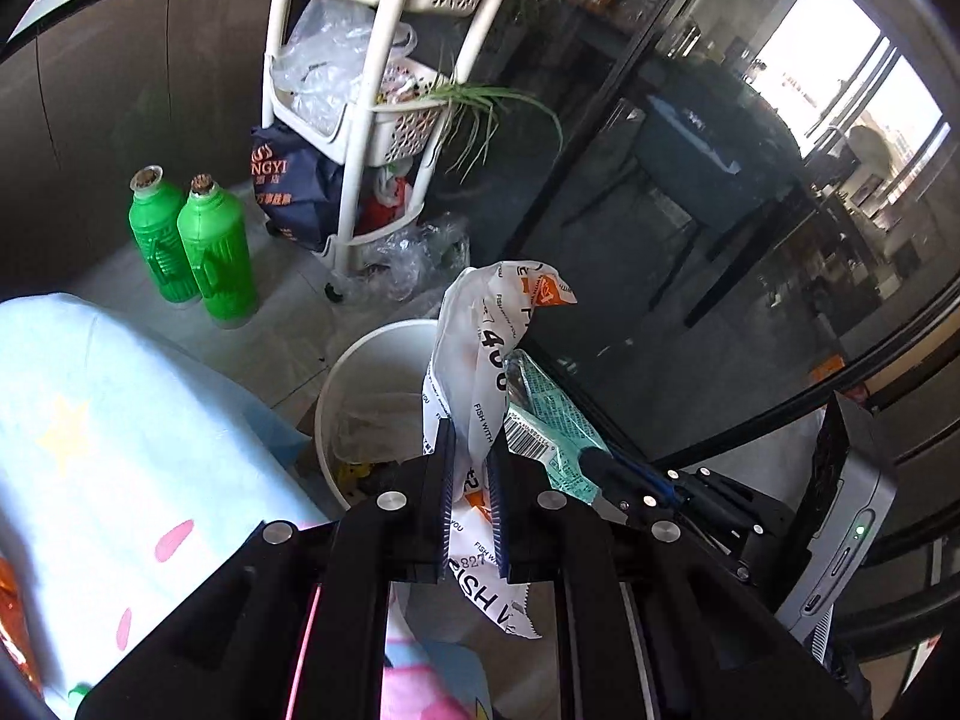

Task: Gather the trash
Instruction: 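Carry the white and mint-green wrappers over the white bin, then open both tools to drop the wrappers into the bin, then move both open tools back over the table, then grasp the red snack wrapper with the left tool while the right tool grasps a small blue-white wrapper, then carry the red wrapper and small wrapper over the white bin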

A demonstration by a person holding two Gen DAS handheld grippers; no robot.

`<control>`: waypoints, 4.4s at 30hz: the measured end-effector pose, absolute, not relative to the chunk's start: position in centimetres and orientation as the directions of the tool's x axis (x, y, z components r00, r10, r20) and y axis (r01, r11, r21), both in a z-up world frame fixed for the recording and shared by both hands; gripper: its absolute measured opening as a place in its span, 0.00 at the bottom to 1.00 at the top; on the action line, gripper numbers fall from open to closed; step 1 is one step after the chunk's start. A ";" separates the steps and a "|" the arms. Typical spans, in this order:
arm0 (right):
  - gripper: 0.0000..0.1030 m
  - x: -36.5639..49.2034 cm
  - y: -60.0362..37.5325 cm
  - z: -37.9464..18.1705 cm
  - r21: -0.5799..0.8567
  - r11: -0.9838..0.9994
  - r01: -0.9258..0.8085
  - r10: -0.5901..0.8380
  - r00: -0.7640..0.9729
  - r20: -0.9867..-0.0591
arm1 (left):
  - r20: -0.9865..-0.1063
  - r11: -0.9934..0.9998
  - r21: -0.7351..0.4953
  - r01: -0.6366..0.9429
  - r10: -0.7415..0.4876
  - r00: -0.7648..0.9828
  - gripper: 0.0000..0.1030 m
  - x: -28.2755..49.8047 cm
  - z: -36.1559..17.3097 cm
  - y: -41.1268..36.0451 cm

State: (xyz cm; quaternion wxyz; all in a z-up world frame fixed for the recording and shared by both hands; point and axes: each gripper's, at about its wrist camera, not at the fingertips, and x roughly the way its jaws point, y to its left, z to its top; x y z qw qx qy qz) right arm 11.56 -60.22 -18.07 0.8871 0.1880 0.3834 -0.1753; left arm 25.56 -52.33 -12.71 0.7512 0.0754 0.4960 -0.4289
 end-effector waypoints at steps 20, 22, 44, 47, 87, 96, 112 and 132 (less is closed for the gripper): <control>0.16 13.8 -61.7 -22.0 0.191 0.873 0.449 -0.150 0.619 -0.771 | -0.853 0.659 -0.221 0.719 -0.488 0.185 0.37 26.7 -16.2 -54.9; 0.30 13.6 -61.8 -21.9 0.190 0.873 0.449 -0.153 0.624 -0.767 | -0.849 0.665 -0.216 0.715 -0.490 0.199 0.46 26.8 -15.9 -54.8; 0.97 9.7 -54.3 -14.8 0.165 0.932 0.323 -0.129 0.721 -0.681 | -0.764 0.799 -0.250 0.546 -0.510 0.396 0.92 25.4 -8.6 -42.4; 0.97 9.4 -51.4 -13.1 0.155 0.950 0.270 -0.101 0.739 -0.666 | -0.753 0.821 -0.253 0.511 -0.499 0.429 0.92 23.6 -7.3 -38.6; 0.40 25.2 -16.1 -13.5 0.214 0.938 -0.273 0.335 0.557 -0.760 | -0.820 0.904 -0.195 0.381 -0.363 0.443 0.76 27.4 -10.9 -0.3; 0.40 30.5 -13.1 -15.1 0.240 0.945 -0.221 0.324 0.557 -0.765 | -0.811 0.926 -0.211 0.314 -0.345 0.473 0.79 30.4 -11.3 2.8; 0.08 28.0 -15.1 -14.5 0.188 0.959 -0.214 0.281 0.613 -0.739 | -0.797 0.882 -0.282 0.377 -0.435 0.420 0.56 34.8 -11.4 -3.5; 0.08 24.6 -21.4 -13.3 0.208 0.967 -0.147 0.254 0.643 -0.723 | -0.854 0.924 -0.195 0.331 -0.325 0.405 0.09 36.0 -13.4 -7.2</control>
